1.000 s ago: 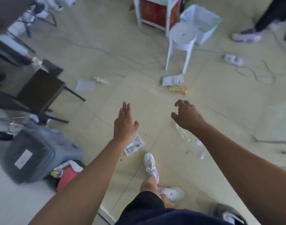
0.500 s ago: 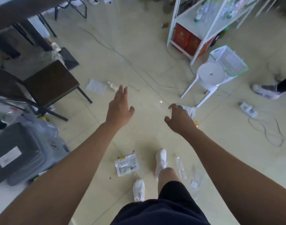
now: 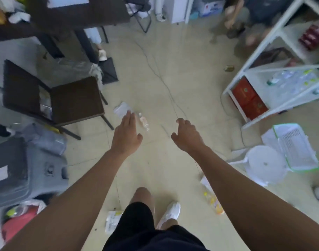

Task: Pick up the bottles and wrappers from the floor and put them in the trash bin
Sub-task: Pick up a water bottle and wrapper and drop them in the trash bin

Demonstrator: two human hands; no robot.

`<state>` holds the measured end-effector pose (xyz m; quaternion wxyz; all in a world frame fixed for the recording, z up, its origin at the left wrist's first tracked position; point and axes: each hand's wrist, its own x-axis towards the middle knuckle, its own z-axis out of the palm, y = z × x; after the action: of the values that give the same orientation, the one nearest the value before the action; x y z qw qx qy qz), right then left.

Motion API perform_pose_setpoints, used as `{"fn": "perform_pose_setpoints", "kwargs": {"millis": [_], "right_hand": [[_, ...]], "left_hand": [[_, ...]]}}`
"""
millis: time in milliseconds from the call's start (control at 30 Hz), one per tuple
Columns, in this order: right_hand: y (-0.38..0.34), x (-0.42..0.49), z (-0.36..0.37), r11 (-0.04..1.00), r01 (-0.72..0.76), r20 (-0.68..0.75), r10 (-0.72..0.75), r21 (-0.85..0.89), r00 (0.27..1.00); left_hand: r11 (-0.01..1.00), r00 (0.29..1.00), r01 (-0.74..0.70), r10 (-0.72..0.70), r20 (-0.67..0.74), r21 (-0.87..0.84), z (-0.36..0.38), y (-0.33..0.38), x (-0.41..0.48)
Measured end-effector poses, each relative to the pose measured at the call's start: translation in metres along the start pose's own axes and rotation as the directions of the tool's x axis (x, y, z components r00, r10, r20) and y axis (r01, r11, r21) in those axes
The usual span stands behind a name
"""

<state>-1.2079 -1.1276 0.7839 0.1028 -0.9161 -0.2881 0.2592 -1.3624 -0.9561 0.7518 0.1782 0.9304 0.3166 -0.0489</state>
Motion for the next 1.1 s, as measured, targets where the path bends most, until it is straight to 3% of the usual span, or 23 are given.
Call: {"fn": "perform_pose_setpoints", "kwargs": {"millis": [200, 333, 667, 800, 967, 1100], "right_hand": [[-0.068, 0.142, -0.015, 0.987, 0.126, 0.094, -0.116, -0.103, 0.989], [-0.108, 0.232, -0.018, 0.978, 0.128, 0.169, -0.099, -0.168, 0.981], [-0.171, 0.429, -0.057, 0.961, 0.186, 0.284, -0.123, -0.206, 0.951], [-0.175, 0.551, -0.018, 0.903, 0.299, 0.403, -0.161, -0.308, 0.901], [-0.181, 0.704, 0.077, 0.854, 0.383, 0.48, -0.186, -0.352, 0.857], [-0.157, 0.772, 0.199, 0.846, 0.415, 0.55, -0.182, -0.335, 0.815]], "left_hand": [[0.978, 0.978, 0.205, -0.204, 0.038, -0.029, -0.011, -0.06, 0.107], [0.96, 0.952, 0.279, -0.274, 0.133, -0.021, -0.01, -0.108, 0.188], [0.926, 0.911, 0.377, -0.37, 0.181, -0.001, -0.038, -0.164, 0.372], [0.901, 0.881, 0.427, -0.433, 0.189, 0.076, 0.009, -0.198, 0.459], [0.803, 0.766, 0.595, -0.571, 0.296, 0.009, 0.117, -0.248, 0.562], [0.877, 0.837, 0.453, -0.48, 0.265, 0.156, 0.243, -0.294, 0.624]]}}
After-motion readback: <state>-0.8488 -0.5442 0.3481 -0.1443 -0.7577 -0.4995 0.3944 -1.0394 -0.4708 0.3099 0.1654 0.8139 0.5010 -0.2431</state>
